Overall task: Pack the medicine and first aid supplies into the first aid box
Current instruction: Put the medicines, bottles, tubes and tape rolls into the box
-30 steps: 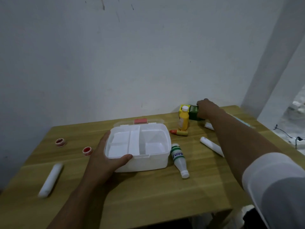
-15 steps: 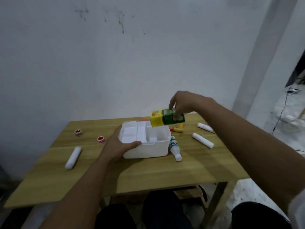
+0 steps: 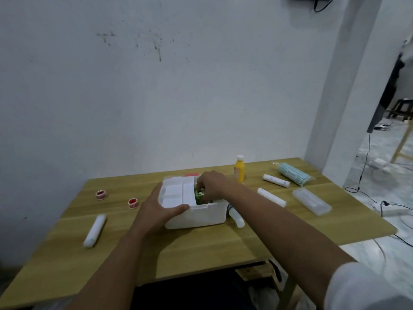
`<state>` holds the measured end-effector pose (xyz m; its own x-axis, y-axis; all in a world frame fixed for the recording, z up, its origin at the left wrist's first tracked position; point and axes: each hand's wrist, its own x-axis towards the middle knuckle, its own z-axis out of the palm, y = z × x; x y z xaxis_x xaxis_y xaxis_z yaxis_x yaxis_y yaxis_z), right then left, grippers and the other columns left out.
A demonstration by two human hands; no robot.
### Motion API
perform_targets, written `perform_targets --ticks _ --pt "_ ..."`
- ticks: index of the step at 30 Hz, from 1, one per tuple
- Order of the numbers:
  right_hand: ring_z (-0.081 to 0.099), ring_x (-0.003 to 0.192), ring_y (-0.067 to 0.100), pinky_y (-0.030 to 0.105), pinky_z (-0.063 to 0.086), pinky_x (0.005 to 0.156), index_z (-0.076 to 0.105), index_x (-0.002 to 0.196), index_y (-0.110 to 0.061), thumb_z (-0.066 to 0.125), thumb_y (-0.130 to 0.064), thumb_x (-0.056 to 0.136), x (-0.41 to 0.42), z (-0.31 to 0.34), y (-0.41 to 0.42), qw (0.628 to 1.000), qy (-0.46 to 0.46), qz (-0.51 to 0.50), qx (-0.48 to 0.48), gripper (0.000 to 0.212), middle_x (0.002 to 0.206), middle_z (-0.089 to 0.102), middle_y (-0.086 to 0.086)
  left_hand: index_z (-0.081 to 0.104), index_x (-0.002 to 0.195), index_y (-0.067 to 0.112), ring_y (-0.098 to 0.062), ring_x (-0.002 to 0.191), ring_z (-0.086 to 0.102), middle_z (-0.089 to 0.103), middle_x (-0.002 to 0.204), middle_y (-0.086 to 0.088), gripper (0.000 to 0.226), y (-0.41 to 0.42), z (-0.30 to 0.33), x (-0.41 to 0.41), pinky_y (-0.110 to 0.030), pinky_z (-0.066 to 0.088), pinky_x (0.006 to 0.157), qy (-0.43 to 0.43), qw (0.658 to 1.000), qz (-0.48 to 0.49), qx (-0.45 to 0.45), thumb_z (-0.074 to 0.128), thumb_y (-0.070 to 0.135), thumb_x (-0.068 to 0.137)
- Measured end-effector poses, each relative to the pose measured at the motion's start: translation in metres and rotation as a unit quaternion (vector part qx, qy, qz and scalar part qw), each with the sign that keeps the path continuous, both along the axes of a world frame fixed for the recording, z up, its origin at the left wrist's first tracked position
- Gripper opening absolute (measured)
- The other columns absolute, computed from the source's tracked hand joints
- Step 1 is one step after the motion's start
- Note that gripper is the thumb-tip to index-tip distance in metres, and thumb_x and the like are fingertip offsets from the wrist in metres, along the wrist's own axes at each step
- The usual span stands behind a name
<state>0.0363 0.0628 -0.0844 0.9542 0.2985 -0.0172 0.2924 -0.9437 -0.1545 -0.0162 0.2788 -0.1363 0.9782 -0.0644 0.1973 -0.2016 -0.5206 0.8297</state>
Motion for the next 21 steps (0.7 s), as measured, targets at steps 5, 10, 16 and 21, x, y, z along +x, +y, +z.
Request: perform_targets --ticks 5,10,16,21 --pt "0.064 0.088 0.019 0.030 0.052 0.072 0.074 0.111 -0.017 0.079 -0.019 0.080 0.010 -0.016 0.012 0.999 0.004 0.021 0.035 0.032 0.099 0.072 0.000 0.035 0.151 0.039 -0.010 0.115 0.045 0.050 0.144 0.012 0.105 0.000 -0.004 0.002 -0.031 0.046 0.081 -0.011 1.000 0.012 -0.003 0.089 0.060 0.062" --pt "0.068 0.092 0.017 0.033 0.058 0.084 0.080 0.103 -0.013 0.088 -0.028 0.076 0.005 0.024 -0.012 0.993 -0.002 -0.006 0.118 0.032 0.102 0.076 0.001 0.032 0.155 0.036 -0.017 0.126 0.048 0.048 0.152 0.007 0.116 0.002 -0.007 0.006 -0.038 0.049 0.090 0.008 1.000 0.018 0.006 0.086 0.068 0.058" --pt "0.069 0.092 0.024 0.032 0.057 0.081 0.077 0.093 -0.014 0.063 -0.015 0.087 -0.012 0.046 -0.151 0.948 -0.141 -0.257 0.126 0.015 0.100 0.077 0.007 0.032 0.155 0.038 -0.021 0.131 0.050 0.049 0.152 0.008 0.131 0.007 -0.009 0.008 -0.045 0.051 0.098 0.021 1.000 0.012 0.009 0.079 0.087 0.043" --pt "0.058 0.093 0.024 0.035 0.054 0.084 0.056 0.119 -0.008 0.068 -0.037 0.084 -0.054 0.002 -0.243 0.905 0.038 -0.424 -0.019 0.047 0.119 0.065 0.008 0.034 0.153 0.039 -0.020 0.129 0.052 0.051 0.149 0.010 0.128 0.007 -0.007 0.007 -0.045 0.052 0.096 0.016 1.000 0.001 0.011 0.078 0.087 0.043"
